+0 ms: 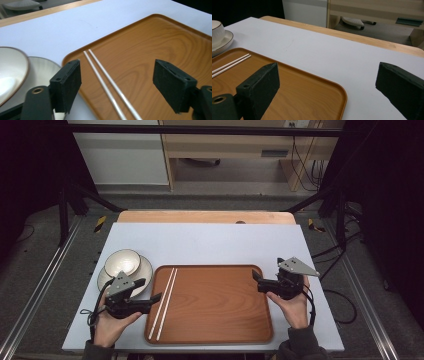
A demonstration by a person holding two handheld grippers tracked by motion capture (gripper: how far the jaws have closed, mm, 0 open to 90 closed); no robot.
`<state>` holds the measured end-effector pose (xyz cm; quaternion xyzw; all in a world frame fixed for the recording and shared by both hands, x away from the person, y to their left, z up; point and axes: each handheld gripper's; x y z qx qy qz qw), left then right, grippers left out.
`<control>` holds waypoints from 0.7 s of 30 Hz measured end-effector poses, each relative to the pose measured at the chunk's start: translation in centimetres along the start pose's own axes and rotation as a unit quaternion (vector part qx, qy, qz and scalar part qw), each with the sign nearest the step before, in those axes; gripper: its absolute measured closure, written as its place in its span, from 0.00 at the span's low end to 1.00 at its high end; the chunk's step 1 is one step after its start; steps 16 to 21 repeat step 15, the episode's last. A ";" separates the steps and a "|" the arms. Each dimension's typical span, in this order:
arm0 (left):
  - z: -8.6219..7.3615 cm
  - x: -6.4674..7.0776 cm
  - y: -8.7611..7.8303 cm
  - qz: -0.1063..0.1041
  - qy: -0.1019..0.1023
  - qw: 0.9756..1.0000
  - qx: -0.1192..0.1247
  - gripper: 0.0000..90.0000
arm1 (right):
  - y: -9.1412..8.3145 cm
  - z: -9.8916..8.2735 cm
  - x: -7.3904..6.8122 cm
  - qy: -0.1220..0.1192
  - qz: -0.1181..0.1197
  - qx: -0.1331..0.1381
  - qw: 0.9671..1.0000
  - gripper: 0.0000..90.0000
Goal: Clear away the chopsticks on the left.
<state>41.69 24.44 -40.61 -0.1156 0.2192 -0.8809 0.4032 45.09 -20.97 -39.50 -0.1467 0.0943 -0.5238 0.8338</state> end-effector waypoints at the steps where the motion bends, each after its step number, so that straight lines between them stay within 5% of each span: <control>1: -0.1 -0.2 -0.2 0.001 -0.001 1.000 0.001 0.23 | 0.0 0.0 0.1 -0.001 -0.001 -0.001 1.000 0.06; 21: -1.1 -1.9 -1.3 0.022 -0.001 1.000 0.011 0.18 | 0.4 -0.5 0.7 0.000 -0.011 -0.012 1.000 0.06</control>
Point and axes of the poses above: each handheld gripper's, and its own axes: y roughly forward along the jaws, z roughly out of its top, x roughly to its right, and after that the axes turned 2 degrees about x, right-handed
